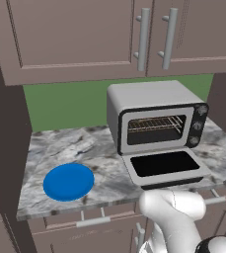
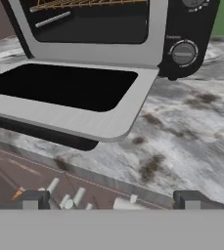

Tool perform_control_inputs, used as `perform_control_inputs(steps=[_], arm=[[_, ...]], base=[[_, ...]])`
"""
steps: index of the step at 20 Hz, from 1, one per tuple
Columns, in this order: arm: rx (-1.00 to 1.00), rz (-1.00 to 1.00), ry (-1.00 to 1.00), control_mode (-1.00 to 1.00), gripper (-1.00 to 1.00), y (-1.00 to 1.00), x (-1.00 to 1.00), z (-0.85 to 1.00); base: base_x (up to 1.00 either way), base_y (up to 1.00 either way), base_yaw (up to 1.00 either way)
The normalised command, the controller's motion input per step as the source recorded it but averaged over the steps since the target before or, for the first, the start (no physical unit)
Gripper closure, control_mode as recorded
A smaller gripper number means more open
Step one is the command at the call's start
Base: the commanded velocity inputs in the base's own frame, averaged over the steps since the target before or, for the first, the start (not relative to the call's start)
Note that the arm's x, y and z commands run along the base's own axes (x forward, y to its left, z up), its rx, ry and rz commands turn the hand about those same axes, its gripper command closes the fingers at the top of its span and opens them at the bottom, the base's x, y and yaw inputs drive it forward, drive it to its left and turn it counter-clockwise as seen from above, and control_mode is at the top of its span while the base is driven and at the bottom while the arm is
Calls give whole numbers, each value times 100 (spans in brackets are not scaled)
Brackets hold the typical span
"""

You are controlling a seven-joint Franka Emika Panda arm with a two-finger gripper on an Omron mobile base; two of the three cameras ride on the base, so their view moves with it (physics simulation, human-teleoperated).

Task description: Pull the toaster oven rack outwards. Pick up the baguette from the plate and place it on the toaster oven rack. Close the toaster oven door fully and set the temperature to the lowest setting.

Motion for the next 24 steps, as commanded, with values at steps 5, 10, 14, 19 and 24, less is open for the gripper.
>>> perform_control_inputs(steps=[5,10,14,19,24], arm=[[9,2,-7,-100,-100,1,0,-8],[0,0,0,-100,-100,5,0,0],[0,-1,0,-100,-100,1,4,0],[0,-1,-3,-100,-100,7,2,-3],[0,0,-2,-100,-100,6,10,0]], base=[[0,0,0],[0,0,0],[0,0,0],[0,0,0],[0,0,0]])
